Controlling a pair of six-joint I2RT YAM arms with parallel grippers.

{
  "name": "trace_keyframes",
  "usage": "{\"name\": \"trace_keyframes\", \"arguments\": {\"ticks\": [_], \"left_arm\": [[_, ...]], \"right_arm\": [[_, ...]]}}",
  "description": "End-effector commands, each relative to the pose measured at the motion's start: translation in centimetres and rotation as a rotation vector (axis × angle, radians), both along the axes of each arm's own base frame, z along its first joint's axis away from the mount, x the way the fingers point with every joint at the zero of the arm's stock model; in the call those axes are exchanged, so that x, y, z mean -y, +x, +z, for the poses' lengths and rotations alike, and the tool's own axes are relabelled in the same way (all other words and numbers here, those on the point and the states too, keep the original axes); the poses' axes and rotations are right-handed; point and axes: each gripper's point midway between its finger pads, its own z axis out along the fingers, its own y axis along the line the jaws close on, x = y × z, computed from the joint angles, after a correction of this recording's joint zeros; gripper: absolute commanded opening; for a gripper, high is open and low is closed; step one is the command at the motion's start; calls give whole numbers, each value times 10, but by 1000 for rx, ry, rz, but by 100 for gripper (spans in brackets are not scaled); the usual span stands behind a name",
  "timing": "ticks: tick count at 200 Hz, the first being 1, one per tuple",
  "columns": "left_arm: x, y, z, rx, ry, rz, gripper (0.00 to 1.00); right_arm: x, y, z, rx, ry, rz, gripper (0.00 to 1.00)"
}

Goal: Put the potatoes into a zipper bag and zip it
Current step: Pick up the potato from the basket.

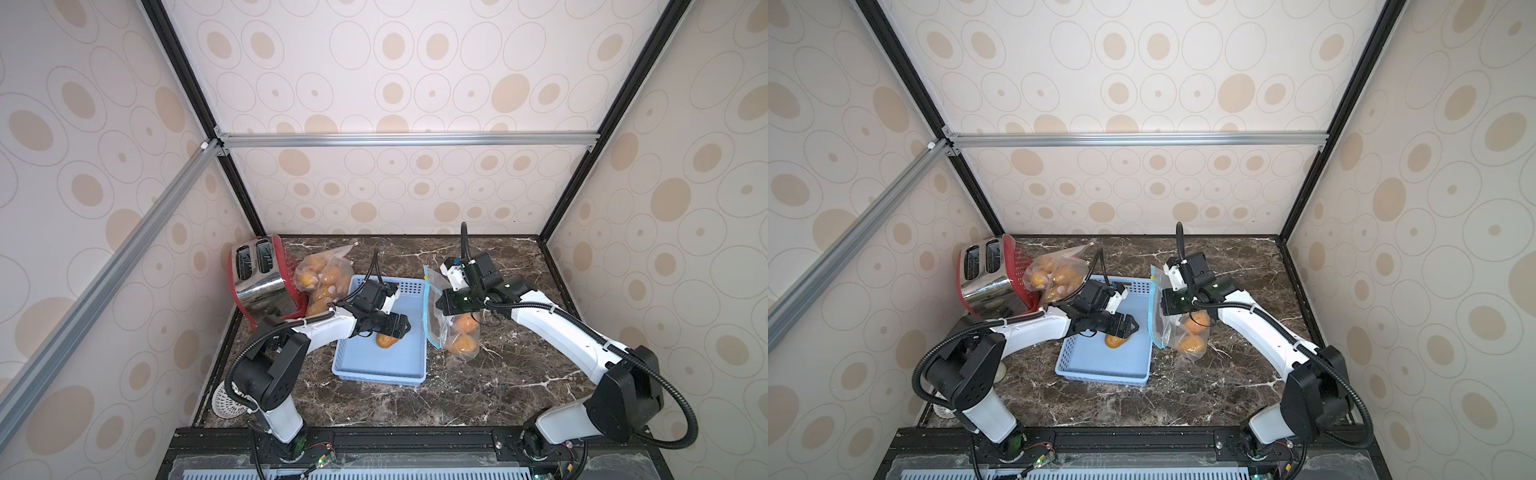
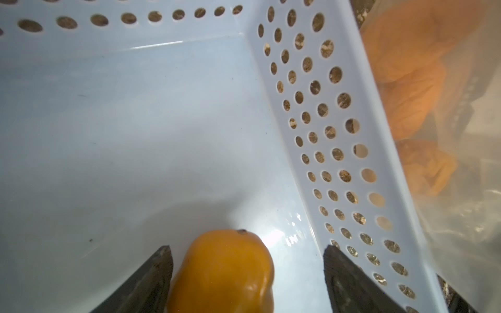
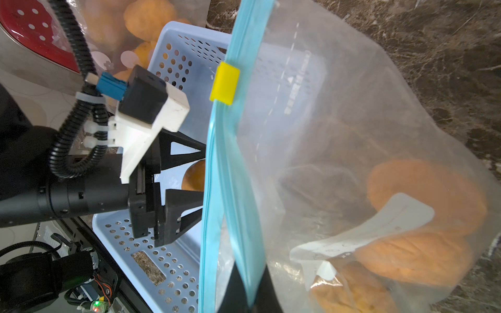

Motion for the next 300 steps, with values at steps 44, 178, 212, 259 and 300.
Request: {"name": "trace_keyframes", "arguments": {"ticks": [44, 178, 212, 259, 300], "left_arm": [[-9, -19, -19, -37, 98, -29, 85], [-18, -18, 1, 20, 107, 52, 53], [-15, -10, 59, 126, 28, 77, 52], [20, -22, 157, 250, -277, -25, 47], [63, -39, 199, 245, -519, -149, 46]], "right_arm": [[0, -3, -4, -23, -8, 4, 0], [0, -4, -3, -20, -7, 4, 0], [0, -5, -1, -17, -3, 5, 0], [-2, -5, 0, -14, 9, 10, 0], [-1, -6, 4, -4, 16, 13, 0]]}}
